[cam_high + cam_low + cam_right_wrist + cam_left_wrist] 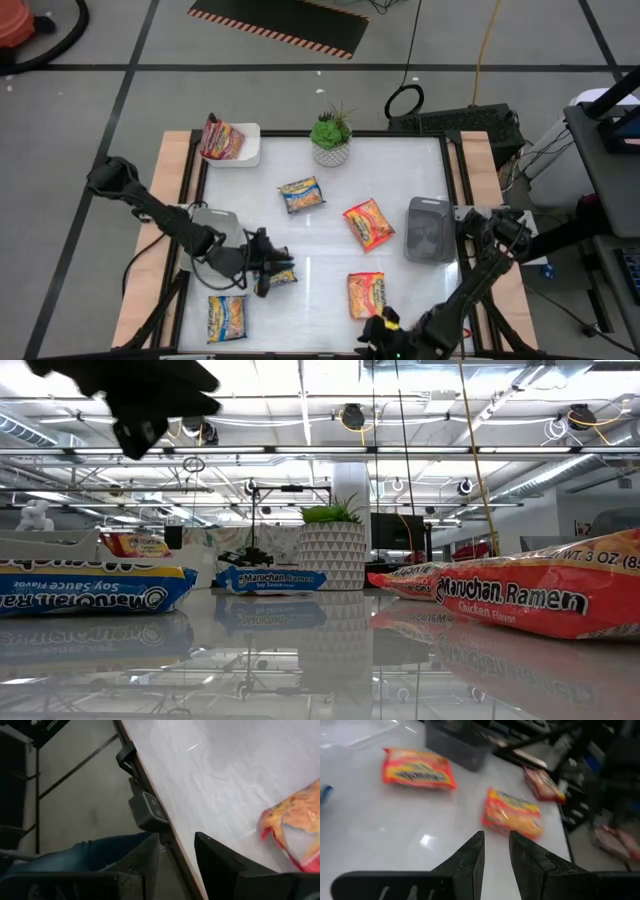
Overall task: Sort Maruchan noodles
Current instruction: Put the red noodle pack into the white bin
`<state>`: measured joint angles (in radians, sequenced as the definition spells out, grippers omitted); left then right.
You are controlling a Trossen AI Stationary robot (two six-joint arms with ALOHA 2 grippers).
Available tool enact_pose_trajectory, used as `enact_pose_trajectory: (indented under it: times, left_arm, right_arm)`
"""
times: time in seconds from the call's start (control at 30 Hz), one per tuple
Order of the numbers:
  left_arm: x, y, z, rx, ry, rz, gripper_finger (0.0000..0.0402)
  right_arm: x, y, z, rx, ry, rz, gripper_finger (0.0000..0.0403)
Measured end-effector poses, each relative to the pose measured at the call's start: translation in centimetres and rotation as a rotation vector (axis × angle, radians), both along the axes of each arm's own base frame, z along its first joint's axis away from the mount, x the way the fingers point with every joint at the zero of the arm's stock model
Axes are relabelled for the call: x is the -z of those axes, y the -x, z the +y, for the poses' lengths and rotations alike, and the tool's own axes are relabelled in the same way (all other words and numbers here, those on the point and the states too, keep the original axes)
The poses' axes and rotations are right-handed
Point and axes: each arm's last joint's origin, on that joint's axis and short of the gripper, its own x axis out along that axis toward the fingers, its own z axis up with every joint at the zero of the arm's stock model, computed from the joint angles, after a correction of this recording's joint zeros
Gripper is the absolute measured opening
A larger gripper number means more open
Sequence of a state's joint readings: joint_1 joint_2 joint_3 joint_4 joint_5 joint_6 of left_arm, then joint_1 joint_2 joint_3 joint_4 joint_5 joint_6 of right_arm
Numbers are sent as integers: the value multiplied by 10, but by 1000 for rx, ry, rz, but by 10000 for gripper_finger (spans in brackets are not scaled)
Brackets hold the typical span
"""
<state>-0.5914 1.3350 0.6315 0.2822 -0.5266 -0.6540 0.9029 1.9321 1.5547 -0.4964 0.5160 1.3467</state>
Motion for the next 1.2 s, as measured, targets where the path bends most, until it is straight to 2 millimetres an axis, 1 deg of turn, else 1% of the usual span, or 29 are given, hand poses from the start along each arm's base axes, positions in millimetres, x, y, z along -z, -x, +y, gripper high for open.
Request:
enact_pose_trajectory:
  times: [0.1, 0.17, 0.23, 0.37, 0.57, 0.83, 1.2]
  left_arm:
    - [0, 3, -6, 41, -36, -2, 92]
    - [-3, 4, -5, 58, -81, -21, 92]
    - [-7, 3, -4, 62, -99, -45, 92]
    - [-6, -1, 2, 52, -147, -38, 92]
    - [-6, -4, 8, 29, -152, -37, 92]
    - [-5, -5, 10, 24, -157, -30, 92]
    - [2, -1, 10, 18, -144, 40, 92]
  right_arm:
    - [-10, 7, 7, 11, 33, 53, 118]
    - [-15, 12, 9, 23, 36, 87, 118]
    - [-17, 18, 11, 26, 43, 107, 118]
    - [-10, 28, 14, 47, 58, 155, 118]
    - [0, 40, 15, 86, 72, 265, 118]
    - [2, 44, 11, 69, 136, 289, 118]
    - [3, 48, 6, 54, 197, 343, 118]
